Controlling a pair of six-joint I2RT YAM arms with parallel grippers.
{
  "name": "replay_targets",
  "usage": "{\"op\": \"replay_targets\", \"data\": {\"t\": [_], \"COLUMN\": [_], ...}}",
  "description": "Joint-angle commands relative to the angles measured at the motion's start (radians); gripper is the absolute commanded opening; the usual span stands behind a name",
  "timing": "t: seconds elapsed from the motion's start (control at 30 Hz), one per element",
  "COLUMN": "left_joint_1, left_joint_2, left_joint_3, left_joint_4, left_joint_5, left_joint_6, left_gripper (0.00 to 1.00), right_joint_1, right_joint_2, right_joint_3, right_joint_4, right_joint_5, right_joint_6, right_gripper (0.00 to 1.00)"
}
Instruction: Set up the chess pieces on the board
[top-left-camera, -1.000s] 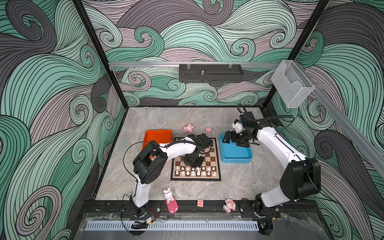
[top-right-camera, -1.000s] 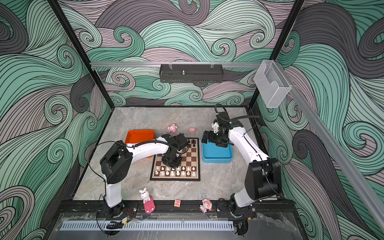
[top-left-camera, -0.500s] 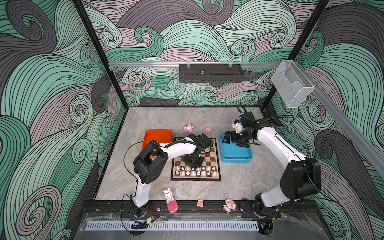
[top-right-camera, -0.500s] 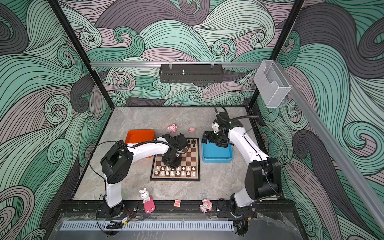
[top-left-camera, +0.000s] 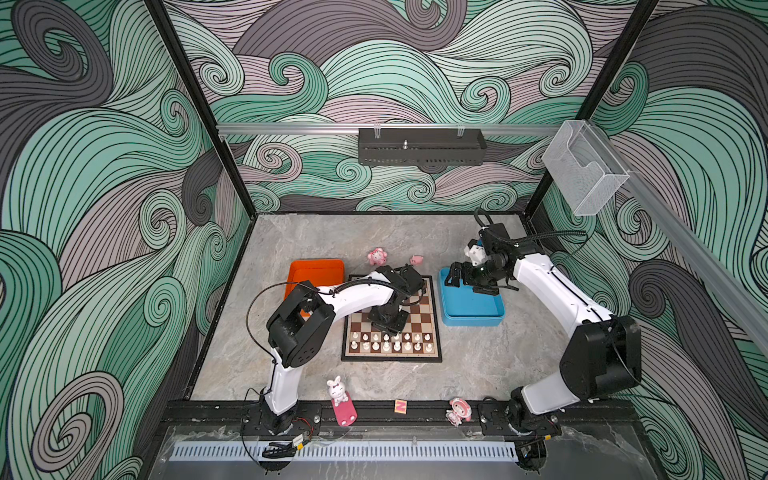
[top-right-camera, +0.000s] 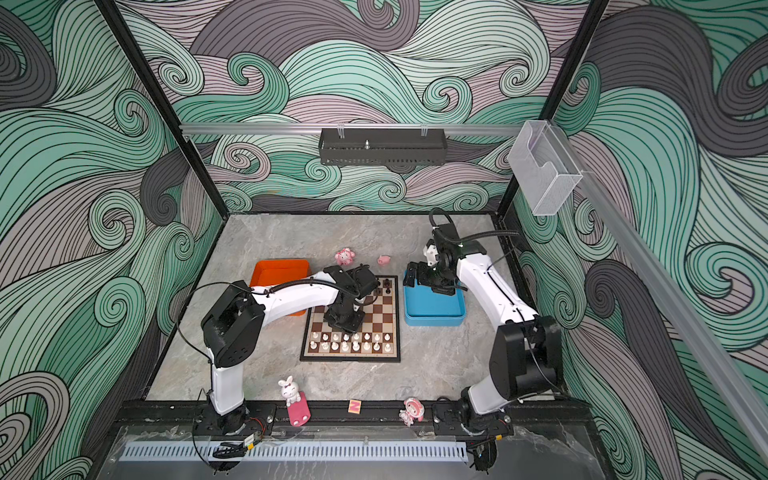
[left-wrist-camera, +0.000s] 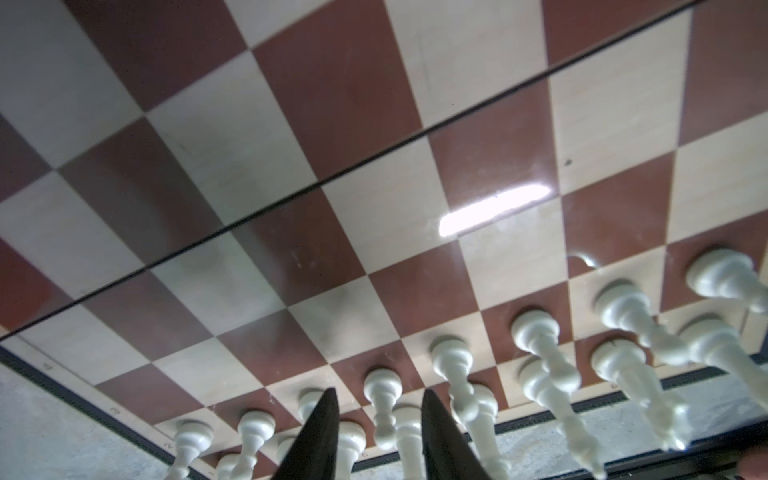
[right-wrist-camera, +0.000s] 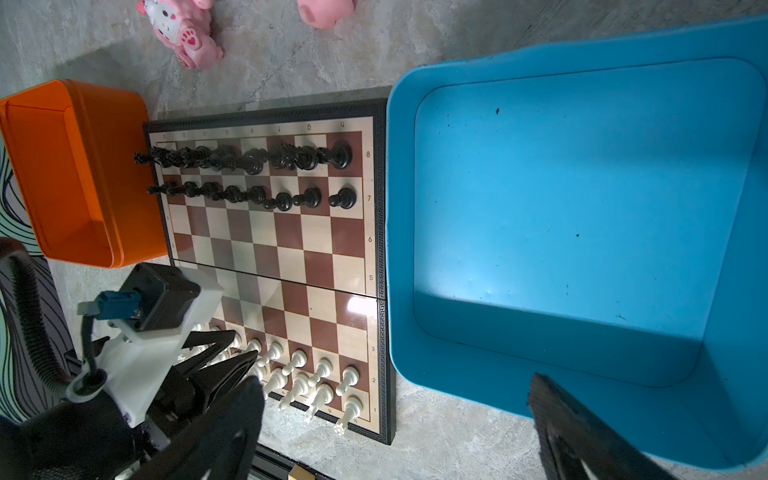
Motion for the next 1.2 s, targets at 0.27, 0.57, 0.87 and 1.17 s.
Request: {"op": "replay_targets", "data": {"t": [0.27, 0.57, 0.87, 1.17], "left_joint_1": [-0.008, 0.027, 0.296, 0.621], "left_joint_2": [-0.060, -0.121, -0.221, -0.353], "left_joint_3": [0.109, 0.241, 0.206, 0.099], "left_joint_4": [-0.141, -0.232, -0.175, 0.034], "left_joint_5": [-0.124, -0.229, -0.176, 0.011], "left_joint_6": [-0.015, 0.001, 0.043, 0.147], "left_gripper": [0.53, 0.79, 0.91, 0.97], "right_joint_1": [-0.005, 0.065, 0.181, 0.248], "right_joint_2": [-0.006, -0.104, -0.085, 0.005], "right_joint_3": [0.009, -0.056, -0.037, 0.041], "right_joint_4": [-0.011, 0.013, 0.010, 0.123], "right_joint_5": [-0.006, -0.013, 0.078, 0.173], "right_joint_6": [-0.011, 0.025, 0.036, -0.020], "right_gripper": [0.99, 0.99, 0.98, 0.97]}}
